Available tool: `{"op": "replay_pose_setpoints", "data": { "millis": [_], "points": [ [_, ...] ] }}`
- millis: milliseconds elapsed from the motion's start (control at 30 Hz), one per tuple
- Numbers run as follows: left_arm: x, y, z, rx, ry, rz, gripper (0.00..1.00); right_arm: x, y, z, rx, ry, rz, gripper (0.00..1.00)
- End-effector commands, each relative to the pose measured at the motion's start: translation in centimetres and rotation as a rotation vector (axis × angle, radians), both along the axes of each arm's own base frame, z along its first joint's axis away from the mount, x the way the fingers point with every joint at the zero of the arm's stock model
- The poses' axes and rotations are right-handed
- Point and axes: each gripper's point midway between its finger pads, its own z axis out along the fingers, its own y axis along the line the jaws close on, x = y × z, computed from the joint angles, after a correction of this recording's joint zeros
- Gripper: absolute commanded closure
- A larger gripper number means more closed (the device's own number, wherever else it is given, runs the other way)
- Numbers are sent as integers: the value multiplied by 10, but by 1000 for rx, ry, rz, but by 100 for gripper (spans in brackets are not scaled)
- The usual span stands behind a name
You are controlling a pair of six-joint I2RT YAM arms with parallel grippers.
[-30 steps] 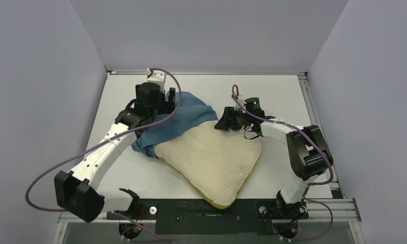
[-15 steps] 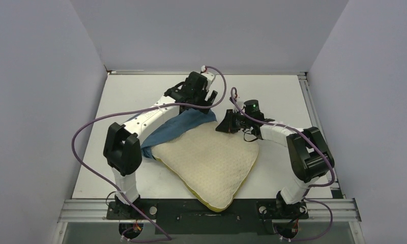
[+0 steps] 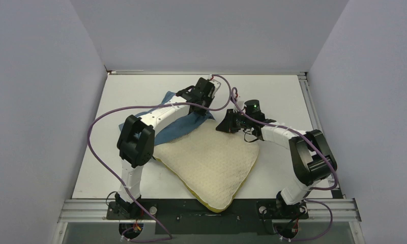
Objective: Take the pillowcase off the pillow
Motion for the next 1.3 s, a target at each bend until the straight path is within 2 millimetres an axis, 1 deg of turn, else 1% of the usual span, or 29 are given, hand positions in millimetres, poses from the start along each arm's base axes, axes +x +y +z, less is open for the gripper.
{"op": "replay_pose_setpoints", "data": {
  "millis": [0,33,67,167,267,367,467,600,633,700,767,833,967,1067,1200,1267],
  "points": [
    [21,3,32,-14,-102,45,90,-3,7,36,47,-119,43,95],
    [25,11,36,1,-119,71,99,-4,7,38,49,-123,46,95],
    [29,18,41,12,-139,97,100,-5,7,41,55,-133,49,95],
    [42,43,55,27,-192,178,100,-8,7,52,77,-167,54,95],
    [54,72,68,32,-230,267,100,-10,5,62,88,-205,47,95],
    [64,104,76,25,-246,350,100,-12,3,69,95,-233,42,95],
    [68,134,80,30,-258,418,100,-13,2,75,105,-252,36,95],
    [68,175,86,47,-294,500,100,-15,2,81,119,-273,34,95],
    [67,189,83,57,-298,527,100,-16,1,83,124,-283,33,95],
    [66,209,81,69,-309,572,100,-16,0,86,126,-295,27,95],
    [65,226,76,82,-313,609,100,-16,-1,87,127,-301,21,95],
    [65,238,70,100,-312,635,100,-15,-2,87,126,-303,15,95],
    [66,257,51,128,-276,674,100,-14,-6,89,128,-307,-4,95],
    [66,266,36,154,-247,692,100,-13,-9,92,130,-324,-21,95],
    [66,273,21,174,-218,704,100,-11,-15,96,128,-336,-51,95],
    [65,279,10,179,-199,716,100,-9,-20,98,133,-341,-76,95]
  ]
}}
